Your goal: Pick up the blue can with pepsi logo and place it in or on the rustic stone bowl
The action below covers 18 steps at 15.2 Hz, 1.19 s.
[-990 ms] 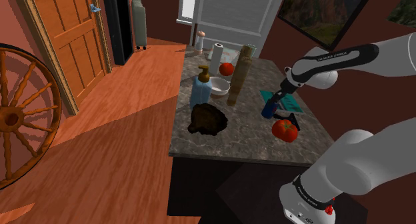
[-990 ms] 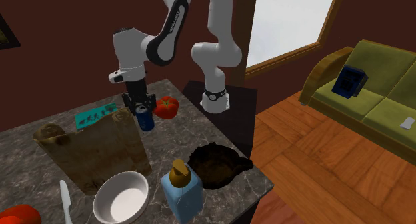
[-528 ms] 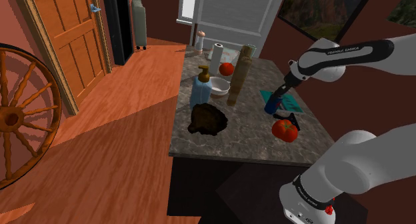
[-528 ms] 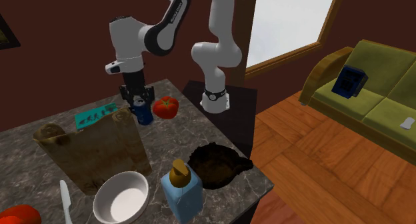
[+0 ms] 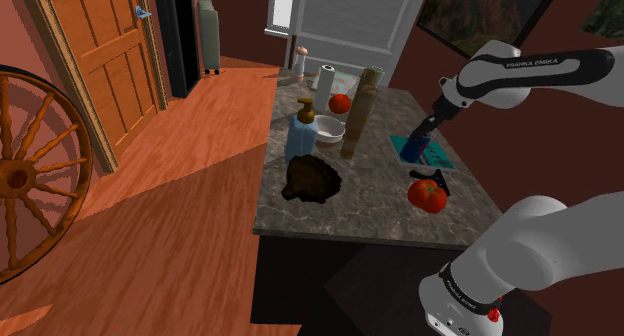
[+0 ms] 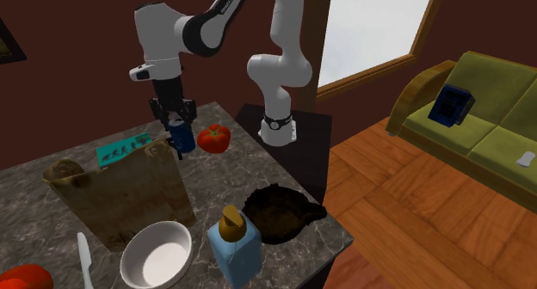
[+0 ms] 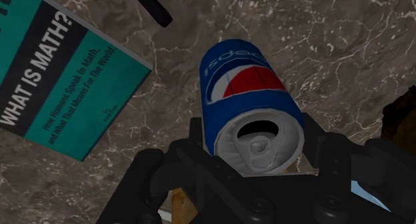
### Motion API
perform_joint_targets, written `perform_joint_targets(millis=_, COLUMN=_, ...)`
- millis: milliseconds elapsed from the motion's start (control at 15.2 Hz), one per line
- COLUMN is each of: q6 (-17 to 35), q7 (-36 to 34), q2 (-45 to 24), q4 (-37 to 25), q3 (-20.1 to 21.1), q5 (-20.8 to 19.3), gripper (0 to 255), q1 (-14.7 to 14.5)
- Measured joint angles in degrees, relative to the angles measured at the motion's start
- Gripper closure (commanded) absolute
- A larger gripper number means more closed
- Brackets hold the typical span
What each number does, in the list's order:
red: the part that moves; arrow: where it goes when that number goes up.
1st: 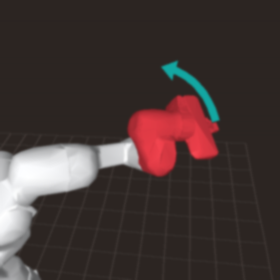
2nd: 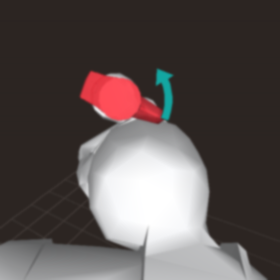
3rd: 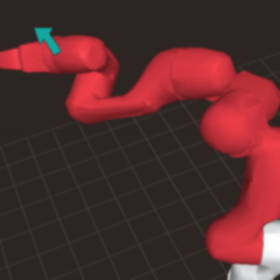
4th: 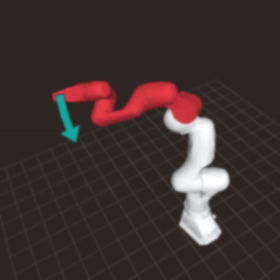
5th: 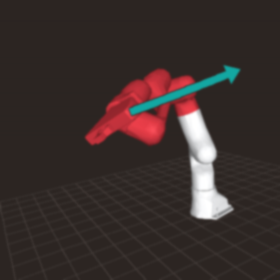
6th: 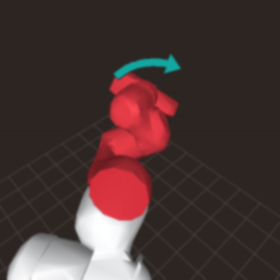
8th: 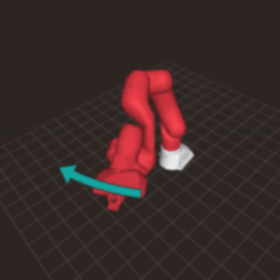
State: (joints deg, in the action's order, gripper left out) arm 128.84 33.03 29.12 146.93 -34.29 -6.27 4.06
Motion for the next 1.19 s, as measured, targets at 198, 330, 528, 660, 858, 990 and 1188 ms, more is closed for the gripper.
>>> perform_joint_targets(millis=198, q6=-2.40, q7=-0.64, q2=1.09, q4=-1.35, q3=0.83, q5=-0.16, gripper=255, q1=0.24)
perform_joint_targets(millis=330, q6=-4.14, q7=-0.99, q2=1.86, q4=-2.35, q3=1.34, q5=-0.28, gripper=255, q1=0.44)
perform_joint_targets(millis=528, q6=-6.68, q7=-1.54, q2=2.65, q4=-4.14, q3=2.10, q5=-0.24, gripper=255, q1=0.49)
perform_joint_targets(millis=660, q6=-8.32, q7=-1.74, q2=3.30, q4=-5.15, q3=2.48, q5=-0.32, gripper=255, q1=0.66)
perform_joint_targets(millis=858, q6=-10.44, q7=-2.22, q2=3.86, q4=-6.74, q3=3.15, q5=-0.22, gripper=255, q1=0.64)
perform_joint_targets(millis=990, q6=-10.66, q7=-4.10, q2=4.29, q4=-6.52, q3=4.84, q5=0.21, gripper=255, q1=0.13)
perform_joint_targets(millis=1188, q6=-9.97, q7=-8.14, q2=4.97, q4=-5.16, q3=8.32, q5=1.17, gripper=255, q1=-1.04)
